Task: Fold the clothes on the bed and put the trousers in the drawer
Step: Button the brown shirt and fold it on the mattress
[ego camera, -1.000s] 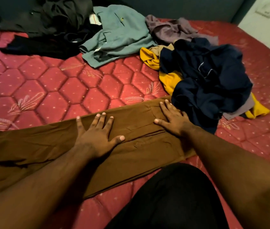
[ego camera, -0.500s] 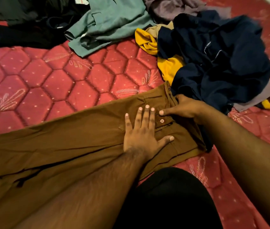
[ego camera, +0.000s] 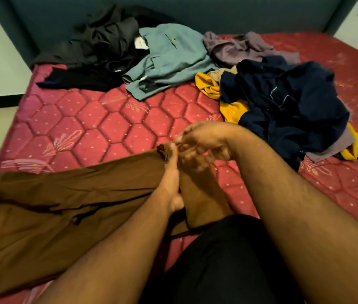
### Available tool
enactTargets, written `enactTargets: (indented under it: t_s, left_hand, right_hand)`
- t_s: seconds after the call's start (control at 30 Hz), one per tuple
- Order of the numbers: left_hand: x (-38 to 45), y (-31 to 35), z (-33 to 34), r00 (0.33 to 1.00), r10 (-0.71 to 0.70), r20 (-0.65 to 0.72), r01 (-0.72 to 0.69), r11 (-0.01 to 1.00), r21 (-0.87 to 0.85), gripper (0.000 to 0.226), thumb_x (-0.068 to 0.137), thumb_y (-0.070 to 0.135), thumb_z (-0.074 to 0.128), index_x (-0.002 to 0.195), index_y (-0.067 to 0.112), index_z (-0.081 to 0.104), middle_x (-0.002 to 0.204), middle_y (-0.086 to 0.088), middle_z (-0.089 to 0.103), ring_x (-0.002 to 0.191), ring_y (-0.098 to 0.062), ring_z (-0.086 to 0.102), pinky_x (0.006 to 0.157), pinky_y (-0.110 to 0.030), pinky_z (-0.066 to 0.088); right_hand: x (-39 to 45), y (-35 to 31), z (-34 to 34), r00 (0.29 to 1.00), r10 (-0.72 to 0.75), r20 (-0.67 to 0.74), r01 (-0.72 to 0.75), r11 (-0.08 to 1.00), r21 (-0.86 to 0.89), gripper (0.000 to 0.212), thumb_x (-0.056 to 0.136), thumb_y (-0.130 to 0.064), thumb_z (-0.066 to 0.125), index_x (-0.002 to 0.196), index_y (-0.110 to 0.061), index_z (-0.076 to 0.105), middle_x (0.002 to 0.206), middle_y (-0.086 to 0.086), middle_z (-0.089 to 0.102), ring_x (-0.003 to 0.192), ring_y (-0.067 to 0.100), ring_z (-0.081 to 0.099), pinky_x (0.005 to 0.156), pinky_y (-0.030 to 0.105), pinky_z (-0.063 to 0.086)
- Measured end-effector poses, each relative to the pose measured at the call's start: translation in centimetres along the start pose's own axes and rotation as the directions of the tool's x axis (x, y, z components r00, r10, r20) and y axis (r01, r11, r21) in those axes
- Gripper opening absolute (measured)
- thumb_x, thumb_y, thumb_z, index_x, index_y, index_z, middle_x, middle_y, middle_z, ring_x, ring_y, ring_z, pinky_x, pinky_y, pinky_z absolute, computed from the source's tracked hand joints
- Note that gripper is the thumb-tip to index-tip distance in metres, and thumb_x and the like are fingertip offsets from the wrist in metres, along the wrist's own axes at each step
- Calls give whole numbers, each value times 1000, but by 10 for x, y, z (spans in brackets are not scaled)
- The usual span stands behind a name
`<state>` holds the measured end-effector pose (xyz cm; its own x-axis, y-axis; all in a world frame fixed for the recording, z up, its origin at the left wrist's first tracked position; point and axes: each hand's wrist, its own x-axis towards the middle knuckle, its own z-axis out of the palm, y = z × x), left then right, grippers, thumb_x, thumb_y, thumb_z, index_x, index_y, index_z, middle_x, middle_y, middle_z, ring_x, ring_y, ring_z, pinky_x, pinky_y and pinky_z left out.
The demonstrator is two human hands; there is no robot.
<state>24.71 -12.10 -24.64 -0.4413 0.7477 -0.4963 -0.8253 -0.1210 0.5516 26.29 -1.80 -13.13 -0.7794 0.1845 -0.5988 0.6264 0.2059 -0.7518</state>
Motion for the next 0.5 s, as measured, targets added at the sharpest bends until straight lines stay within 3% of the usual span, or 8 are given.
enactTargets:
  t_s: [0.03,0.1,0.17,0.2,0.3,0.33,0.4,0.5]
  left_hand:
    - [0,-1,0,1000,-16,-11,16,999,32,74,78,65,66,130,13,61,113,-15,67,97,-28,65,85,-43,54]
    - [1,-5,1,994,-73,-82,75,997,15,81,66,39,85,134,6,56,124,-23,63,101,-34,66,77,-45,57]
    - [1,-8,2,985,-49,-163,51,999,6,68,71,25,79,131,0,58,126,-26,61,95,-35,67,71,-44,58]
    - [2,-9,1,984,-45,-170,46,999,2,58,77,24,74,127,-2,61,125,-26,61,95,-35,66,73,-43,59]
    - [2,-10,-6,984,-95,-154,88,995,-53,38,88,27,54,110,0,70,102,-19,71,86,-31,68,79,-37,57]
    - [3,-11,-8,981,-107,-159,94,992,-88,39,90,27,49,110,1,70,96,-18,71,82,-30,68,77,-35,57]
    - [1,-14,-8,978,-107,-178,85,988,-126,43,91,26,45,120,1,66,96,-18,70,83,-32,67,76,-36,57]
    - [0,-16,-6,984,-84,-157,61,987,-145,46,92,29,44,121,-1,65,100,-20,69,88,-33,66,84,-38,53]
  right_hand:
    - [3,3,-5,986,-38,-165,48,997,59,21,100,-10,43,87,-18,57,83,4,58,71,19,57,66,41,55]
    - [10,27,-17,863,-41,-504,162,966,199,21,94,-9,48,77,-19,56,77,7,57,61,20,53,54,31,49]
    - [18,62,-16,735,34,-677,113,979,172,20,83,-10,53,65,-18,57,72,8,59,59,22,53,53,29,43]
    - [24,82,-13,724,62,-687,61,986,153,23,82,-8,54,62,-18,58,71,7,61,59,22,54,52,26,41]
    - [29,110,3,832,180,-526,-61,970,235,14,91,-15,61,77,-17,63,73,3,61,60,15,50,53,22,40]
    - [30,111,5,859,195,-473,-74,962,263,9,92,-23,63,87,-16,65,78,2,62,64,14,52,58,23,41]
    - [31,110,4,886,202,-418,-88,957,276,21,91,-29,66,102,-11,67,89,6,65,73,18,56,66,26,45]
    - [37,110,3,880,193,-434,-47,945,324,14,91,-17,66,78,-10,63,77,8,62,62,16,53,53,20,42]
